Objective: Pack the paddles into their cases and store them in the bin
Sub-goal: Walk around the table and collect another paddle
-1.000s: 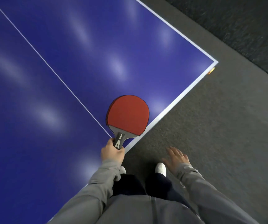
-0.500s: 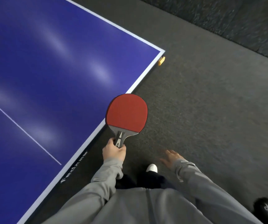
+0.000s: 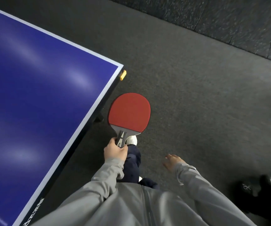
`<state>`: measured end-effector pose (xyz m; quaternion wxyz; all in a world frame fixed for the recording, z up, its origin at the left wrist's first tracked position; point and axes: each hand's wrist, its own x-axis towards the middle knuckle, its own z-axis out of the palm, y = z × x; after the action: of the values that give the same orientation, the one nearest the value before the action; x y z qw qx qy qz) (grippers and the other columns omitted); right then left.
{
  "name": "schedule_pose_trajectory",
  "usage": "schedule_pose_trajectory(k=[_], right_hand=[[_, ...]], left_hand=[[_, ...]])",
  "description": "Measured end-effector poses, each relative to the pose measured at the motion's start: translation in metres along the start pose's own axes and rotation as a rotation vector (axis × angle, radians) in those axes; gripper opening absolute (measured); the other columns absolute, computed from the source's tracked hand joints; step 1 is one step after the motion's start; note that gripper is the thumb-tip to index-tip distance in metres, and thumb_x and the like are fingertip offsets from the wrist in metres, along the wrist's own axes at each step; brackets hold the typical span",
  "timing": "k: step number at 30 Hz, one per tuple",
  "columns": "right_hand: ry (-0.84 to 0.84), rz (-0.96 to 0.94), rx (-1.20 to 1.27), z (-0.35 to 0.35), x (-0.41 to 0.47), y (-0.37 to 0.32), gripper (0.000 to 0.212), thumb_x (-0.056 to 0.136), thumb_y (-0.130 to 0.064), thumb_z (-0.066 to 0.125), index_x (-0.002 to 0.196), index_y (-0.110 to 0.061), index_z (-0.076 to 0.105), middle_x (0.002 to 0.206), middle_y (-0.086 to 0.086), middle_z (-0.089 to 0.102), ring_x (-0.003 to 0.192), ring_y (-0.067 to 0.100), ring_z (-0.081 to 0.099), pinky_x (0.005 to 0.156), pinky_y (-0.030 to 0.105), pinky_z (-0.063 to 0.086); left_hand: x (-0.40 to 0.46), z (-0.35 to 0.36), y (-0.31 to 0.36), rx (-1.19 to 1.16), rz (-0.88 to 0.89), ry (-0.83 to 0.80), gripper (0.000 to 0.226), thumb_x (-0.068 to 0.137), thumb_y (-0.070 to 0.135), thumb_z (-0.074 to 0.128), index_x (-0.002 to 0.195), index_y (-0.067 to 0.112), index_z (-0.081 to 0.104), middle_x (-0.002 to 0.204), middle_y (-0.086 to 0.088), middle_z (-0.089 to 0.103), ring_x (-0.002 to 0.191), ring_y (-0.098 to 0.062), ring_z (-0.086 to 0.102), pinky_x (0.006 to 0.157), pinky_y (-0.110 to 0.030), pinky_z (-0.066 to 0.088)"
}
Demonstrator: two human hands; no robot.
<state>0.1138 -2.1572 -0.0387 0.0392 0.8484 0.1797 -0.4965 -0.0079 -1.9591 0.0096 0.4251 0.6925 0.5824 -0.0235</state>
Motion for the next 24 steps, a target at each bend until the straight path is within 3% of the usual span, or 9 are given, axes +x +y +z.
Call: schedule_pose_trajectory(k=[5,10,16,19,24], right_hand=[[0.027,-0.006,-0.032,-0.092,0.061,-0.025,0.047,0.093,-0.036,0.043,0.137,-0.020,0.039,0.142,0.010,0.041,0.131,0.028,0.039,0.108,0.035,0.035],[0.075,0.016,-0.033,-0.190,0.104,-0.054,0.045,0.094,-0.036,0.041,0.136,-0.022,0.040,0.144,0.008,0.039,0.133,0.028,0.037,0.110,0.036,0.032],[0.108,-0.019,-0.072,-0.297,0.153,-0.080,0.044,0.094,-0.037,0.041,0.135,-0.023,0.040,0.143,0.006,0.041,0.132,0.026,0.039,0.109,0.036,0.033],[0.088,-0.030,-0.123,-0.346,0.185,-0.091,0.046,0.093,-0.040,0.041,0.136,-0.024,0.039,0.143,0.005,0.041,0.132,0.025,0.038,0.108,0.037,0.033],[0.085,-0.119,-0.202,-0.437,0.251,-0.119,0.049,0.091,-0.046,0.042,0.136,-0.025,0.038,0.141,0.005,0.043,0.129,0.027,0.041,0.107,0.038,0.035]], left_hand=[[0.075,0.018,0.074,-0.064,0.005,0.002,0.036,0.077,0.021,0.066,0.111,0.010,0.059,0.097,-0.010,0.068,0.101,-0.030,0.058,0.081,-0.027,0.040],[0.142,0.017,0.151,-0.151,-0.014,0.008,0.023,0.077,0.019,0.065,0.099,0.014,0.059,0.066,0.014,0.053,0.086,-0.025,0.062,0.076,-0.026,0.044],[0.206,0.015,0.213,-0.223,-0.098,0.025,0.024,0.077,0.021,0.064,0.099,0.014,0.060,0.079,-0.002,0.066,0.085,-0.028,0.065,0.082,-0.042,0.054],[0.237,0.021,0.244,-0.268,-0.150,0.073,0.016,0.078,0.021,0.064,0.093,0.020,0.058,0.075,0.002,0.064,0.079,-0.024,0.065,0.080,-0.040,0.054],[0.304,0.030,0.311,-0.297,-0.224,0.226,0.030,0.079,0.021,0.066,0.107,0.014,0.059,0.081,0.000,0.058,0.094,-0.030,0.060,0.082,-0.035,0.048]])
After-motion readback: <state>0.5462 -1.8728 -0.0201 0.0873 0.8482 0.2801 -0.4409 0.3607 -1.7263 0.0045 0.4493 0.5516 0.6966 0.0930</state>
